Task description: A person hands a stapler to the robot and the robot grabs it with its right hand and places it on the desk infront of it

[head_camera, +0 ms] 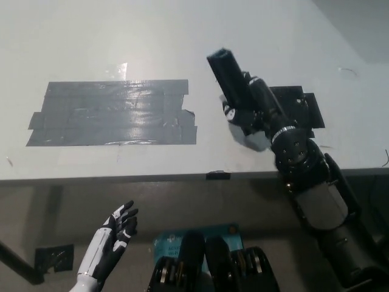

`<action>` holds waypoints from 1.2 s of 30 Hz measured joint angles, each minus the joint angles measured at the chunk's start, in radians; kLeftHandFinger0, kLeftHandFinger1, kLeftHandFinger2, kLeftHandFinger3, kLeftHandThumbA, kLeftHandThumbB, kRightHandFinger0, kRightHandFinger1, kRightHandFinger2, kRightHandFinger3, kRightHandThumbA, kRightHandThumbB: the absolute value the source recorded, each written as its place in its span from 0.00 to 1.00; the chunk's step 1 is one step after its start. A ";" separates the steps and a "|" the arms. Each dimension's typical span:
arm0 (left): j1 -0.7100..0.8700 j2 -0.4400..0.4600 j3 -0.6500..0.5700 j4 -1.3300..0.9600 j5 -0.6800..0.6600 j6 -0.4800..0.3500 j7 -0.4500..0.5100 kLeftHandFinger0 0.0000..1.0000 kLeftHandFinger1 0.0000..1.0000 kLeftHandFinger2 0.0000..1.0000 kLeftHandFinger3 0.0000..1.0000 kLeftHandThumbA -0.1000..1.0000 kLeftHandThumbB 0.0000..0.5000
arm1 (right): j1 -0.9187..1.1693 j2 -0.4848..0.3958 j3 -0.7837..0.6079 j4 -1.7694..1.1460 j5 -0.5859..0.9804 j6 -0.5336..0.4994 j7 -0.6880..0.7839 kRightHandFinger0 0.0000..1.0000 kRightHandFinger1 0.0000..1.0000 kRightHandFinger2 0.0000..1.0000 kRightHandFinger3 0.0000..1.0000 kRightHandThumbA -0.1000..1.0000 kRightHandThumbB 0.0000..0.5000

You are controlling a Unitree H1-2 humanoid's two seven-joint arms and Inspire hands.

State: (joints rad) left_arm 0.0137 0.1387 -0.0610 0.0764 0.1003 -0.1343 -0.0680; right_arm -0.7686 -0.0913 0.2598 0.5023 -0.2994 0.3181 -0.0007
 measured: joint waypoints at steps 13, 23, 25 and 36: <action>-0.007 0.001 -0.001 0.000 0.013 0.013 0.000 0.81 0.87 0.86 0.90 0.82 0.85 | -0.026 -0.081 0.096 0.079 -0.042 -0.006 0.077 0.21 0.72 1.00 1.00 0.07 0.43; -0.013 0.001 -0.001 0.000 0.015 0.018 0.000 0.81 0.86 0.85 0.89 0.79 0.86 | -0.046 -0.145 0.154 0.031 -0.033 0.012 0.242 1.00 1.00 1.00 1.00 0.78 0.90; -0.017 0.001 -0.001 0.000 0.015 0.023 0.000 0.78 0.85 0.85 0.89 0.79 0.87 | -0.056 -0.157 0.158 0.029 -0.027 0.012 0.284 1.00 1.00 1.00 1.00 0.83 0.99; -0.034 0.002 -0.001 0.002 0.013 0.027 -0.004 0.73 0.82 0.84 0.86 0.79 0.83 | -0.076 -0.188 0.118 0.019 -0.009 -0.031 0.378 1.00 1.00 1.00 1.00 0.95 1.00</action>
State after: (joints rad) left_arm -0.0207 0.1410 -0.0621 0.0783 0.1130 -0.1073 -0.0716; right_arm -0.8444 -0.2795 0.3781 0.5212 -0.3081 0.2873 0.3768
